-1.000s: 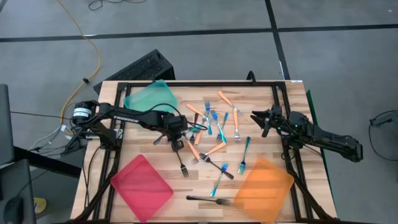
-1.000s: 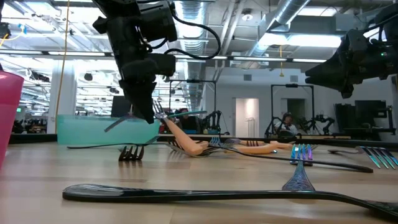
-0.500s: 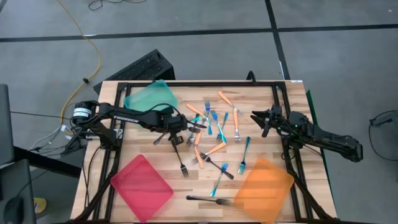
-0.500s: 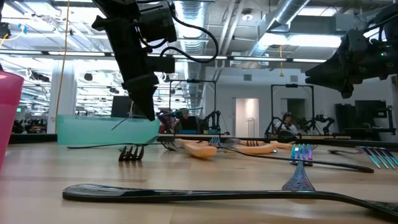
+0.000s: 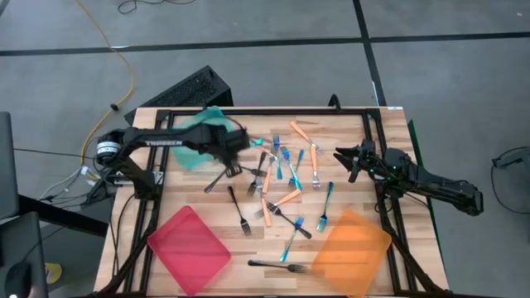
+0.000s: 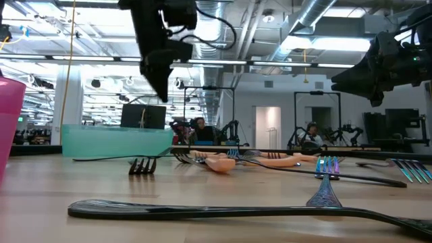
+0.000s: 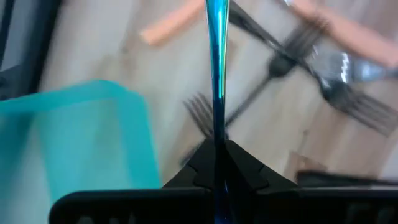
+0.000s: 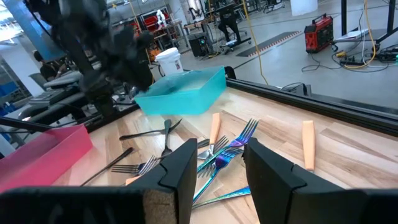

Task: Sort silverware by color (type)
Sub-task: Put the blue fork into the blue bin

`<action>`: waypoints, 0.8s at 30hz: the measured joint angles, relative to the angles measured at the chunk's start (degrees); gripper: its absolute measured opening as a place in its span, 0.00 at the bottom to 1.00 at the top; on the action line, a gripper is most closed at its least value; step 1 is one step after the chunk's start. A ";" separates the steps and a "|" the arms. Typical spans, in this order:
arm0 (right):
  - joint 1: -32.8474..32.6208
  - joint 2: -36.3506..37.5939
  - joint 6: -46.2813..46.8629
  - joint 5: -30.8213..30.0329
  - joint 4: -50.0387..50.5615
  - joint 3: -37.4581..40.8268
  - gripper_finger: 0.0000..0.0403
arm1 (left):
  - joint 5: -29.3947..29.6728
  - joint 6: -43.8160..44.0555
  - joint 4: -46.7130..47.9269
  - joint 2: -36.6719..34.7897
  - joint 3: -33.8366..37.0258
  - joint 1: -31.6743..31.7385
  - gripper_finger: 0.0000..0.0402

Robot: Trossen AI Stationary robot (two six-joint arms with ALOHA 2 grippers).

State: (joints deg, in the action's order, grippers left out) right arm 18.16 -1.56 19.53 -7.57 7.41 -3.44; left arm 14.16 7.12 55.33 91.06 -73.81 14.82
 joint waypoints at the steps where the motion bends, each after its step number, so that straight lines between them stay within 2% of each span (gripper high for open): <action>1: -0.01 -0.01 0.00 0.00 0.01 0.00 0.38 | -0.17 -0.63 0.25 -0.73 -0.70 1.31 0.00; 6: 0.01 0.01 0.00 0.01 0.01 0.00 0.38 | -0.18 -4.16 3.09 -5.74 -1.09 9.91 0.00; 11: 0.00 0.02 -0.09 0.00 0.02 0.00 0.38 | -1.79 -7.28 3.89 -11.64 2.11 20.54 0.00; 15: -0.01 0.02 -0.09 0.00 0.01 0.00 0.38 | -3.26 -9.34 2.80 -13.23 4.67 27.06 0.00; 19: 0.01 0.02 -0.09 0.00 0.02 0.00 0.38 | -5.47 -10.26 -0.32 -13.12 8.59 31.04 0.00; 24: 0.01 0.02 -0.07 0.02 0.02 -0.01 0.38 | -5.98 -12.80 -2.91 -13.08 14.12 31.59 0.00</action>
State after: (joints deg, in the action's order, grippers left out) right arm 18.17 -1.54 19.46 -7.55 7.44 -3.45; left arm 8.17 -5.68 52.42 77.97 -59.69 46.41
